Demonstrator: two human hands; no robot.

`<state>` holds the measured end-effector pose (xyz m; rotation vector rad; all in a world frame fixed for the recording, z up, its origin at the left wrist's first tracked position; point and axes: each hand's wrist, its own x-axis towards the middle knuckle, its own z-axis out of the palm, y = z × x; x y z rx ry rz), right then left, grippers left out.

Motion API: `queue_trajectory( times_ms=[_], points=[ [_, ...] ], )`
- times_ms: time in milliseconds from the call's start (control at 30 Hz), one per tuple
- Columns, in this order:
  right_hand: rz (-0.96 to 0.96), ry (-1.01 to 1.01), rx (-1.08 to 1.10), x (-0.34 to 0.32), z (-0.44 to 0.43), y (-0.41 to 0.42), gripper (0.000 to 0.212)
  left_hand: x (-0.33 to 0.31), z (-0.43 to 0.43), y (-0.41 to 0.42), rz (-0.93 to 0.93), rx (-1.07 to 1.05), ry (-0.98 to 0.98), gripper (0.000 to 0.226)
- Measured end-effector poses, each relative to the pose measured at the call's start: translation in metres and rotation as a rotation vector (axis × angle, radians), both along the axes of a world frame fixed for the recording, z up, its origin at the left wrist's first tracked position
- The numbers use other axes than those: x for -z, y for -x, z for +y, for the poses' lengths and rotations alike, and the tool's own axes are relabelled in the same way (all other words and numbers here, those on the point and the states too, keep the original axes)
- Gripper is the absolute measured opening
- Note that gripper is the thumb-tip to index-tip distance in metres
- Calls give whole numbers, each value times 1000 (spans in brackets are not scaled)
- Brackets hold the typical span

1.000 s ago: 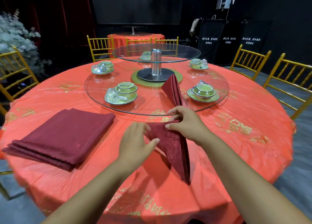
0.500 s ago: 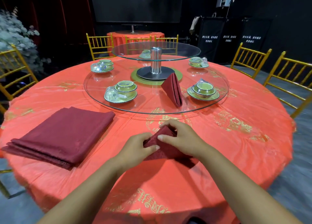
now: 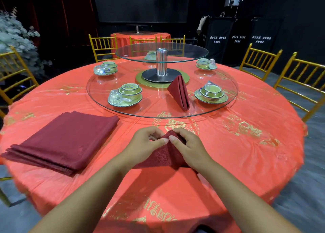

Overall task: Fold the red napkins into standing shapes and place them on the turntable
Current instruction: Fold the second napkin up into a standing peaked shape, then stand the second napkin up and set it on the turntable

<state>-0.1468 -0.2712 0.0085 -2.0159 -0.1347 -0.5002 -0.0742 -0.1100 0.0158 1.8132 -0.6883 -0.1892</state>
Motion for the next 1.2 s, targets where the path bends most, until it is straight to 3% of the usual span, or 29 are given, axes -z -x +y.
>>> queue_trajectory(
  times_ms=[900, 1200],
  points=[
    [-75, -81, 68, 7, -1, 2, 14, 28, 46, -1, 152, -22, -129, 23],
    [-117, -88, 91, 12, -3, 1, 11, 40, 62, 0, -46, -105, -260, 35]
  ],
)
